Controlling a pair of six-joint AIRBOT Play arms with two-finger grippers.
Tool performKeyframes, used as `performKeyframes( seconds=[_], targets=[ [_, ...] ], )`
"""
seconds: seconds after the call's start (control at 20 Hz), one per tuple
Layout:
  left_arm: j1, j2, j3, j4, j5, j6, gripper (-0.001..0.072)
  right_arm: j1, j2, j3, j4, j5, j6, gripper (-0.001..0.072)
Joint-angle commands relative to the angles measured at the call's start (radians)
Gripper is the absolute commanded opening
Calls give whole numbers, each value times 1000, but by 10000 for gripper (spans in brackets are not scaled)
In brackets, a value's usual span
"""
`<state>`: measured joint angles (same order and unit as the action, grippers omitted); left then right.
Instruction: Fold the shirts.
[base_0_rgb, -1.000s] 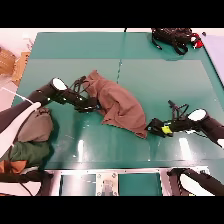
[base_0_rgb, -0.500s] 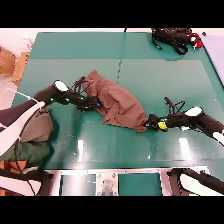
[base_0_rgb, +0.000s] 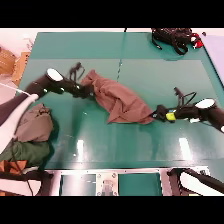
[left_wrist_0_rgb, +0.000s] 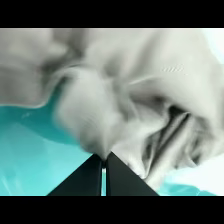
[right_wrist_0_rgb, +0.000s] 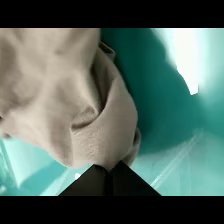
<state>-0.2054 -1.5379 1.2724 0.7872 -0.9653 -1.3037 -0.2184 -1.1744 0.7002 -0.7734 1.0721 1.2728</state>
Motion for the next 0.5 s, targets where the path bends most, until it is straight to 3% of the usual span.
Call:
performKeyframes(
  seconds=[0.0,0.2,0.45],
  targets=[
    [41,181,130,131,-86,-59,20,-105,56,178,5,150,0,15],
    [41,406,304,156,-163,-110,21,-171,221,432,40,210,50,16],
    [41,573,593,153,-227,-114,22,-206,432,738,30,237,81,16]
  ],
)
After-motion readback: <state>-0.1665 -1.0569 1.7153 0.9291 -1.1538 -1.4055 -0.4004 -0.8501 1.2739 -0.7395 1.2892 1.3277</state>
